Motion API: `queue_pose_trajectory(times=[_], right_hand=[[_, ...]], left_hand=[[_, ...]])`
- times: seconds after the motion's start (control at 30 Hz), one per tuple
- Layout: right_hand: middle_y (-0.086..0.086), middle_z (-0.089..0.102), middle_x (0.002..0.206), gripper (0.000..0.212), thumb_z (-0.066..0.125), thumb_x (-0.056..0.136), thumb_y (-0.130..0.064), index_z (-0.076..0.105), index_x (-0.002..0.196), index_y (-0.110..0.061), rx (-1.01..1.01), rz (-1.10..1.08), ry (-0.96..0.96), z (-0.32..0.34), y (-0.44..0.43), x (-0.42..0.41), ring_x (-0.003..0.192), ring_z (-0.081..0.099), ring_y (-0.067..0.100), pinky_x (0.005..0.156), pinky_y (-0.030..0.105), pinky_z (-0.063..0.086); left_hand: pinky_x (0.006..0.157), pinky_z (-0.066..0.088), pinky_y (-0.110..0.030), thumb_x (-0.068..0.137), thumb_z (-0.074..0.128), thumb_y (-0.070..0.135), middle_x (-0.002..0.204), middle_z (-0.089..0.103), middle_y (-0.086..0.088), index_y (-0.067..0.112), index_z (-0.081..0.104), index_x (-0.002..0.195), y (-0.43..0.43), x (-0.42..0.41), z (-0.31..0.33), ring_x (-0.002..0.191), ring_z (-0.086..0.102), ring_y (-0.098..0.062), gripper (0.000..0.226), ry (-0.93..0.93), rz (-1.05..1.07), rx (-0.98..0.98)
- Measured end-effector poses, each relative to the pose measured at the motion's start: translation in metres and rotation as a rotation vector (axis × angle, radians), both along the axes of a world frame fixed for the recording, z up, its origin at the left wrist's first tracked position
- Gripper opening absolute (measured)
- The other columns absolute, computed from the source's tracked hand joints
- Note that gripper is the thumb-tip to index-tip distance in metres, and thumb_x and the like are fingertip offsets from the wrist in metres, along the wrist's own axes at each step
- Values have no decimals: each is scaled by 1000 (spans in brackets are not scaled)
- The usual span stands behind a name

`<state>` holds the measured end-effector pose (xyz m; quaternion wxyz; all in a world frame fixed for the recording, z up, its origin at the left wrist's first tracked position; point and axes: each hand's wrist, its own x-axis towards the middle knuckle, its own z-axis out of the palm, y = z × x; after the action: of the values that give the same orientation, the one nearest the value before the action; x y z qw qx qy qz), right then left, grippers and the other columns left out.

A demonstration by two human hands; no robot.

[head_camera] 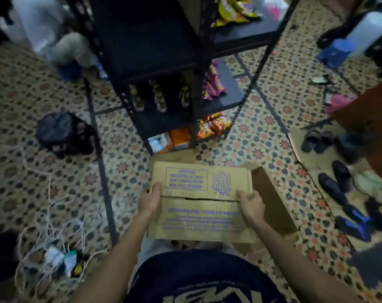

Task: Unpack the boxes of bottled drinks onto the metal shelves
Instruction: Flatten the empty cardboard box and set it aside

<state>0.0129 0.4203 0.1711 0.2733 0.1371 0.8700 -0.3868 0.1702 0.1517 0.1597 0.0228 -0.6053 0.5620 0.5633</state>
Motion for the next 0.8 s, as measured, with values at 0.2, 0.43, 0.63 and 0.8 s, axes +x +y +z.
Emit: queue_pose_trajectory(times=[0.2,0.43,0.63,0.8], right_hand=[[16,64,121,56,62,96,-45,53,135,-6,35,186,-21,-9,-27,-10,111,62,35,91,41,50],[18,66,120,54,62,95,-48,58,126,-4,95,246,-77,-37,-65,16,111,61,38,94,39,49],[20,61,131,63,60,97,-47,48,143,-4,130,254,-165,-86,-86,28,120,58,39,90,35,44],[19,63,129,71,59,89,-62,52,138,-12,168,270,-227,-158,-86,12,119,58,41,103,52,48]], left_hand=[[96,47,-42,91,53,62,129,61,-11,15,51,138,17,40,-10,116,58,-34,67,-71,193,-4],[100,49,-52,82,54,72,126,64,-11,12,52,134,-7,78,-51,111,61,-33,79,-90,270,63],[107,41,-55,89,41,74,145,50,-14,16,31,152,-20,80,-99,128,51,-40,86,-242,201,63],[107,38,-45,98,47,55,147,46,-19,3,36,148,-19,68,-131,132,46,-39,73,-278,238,76]])
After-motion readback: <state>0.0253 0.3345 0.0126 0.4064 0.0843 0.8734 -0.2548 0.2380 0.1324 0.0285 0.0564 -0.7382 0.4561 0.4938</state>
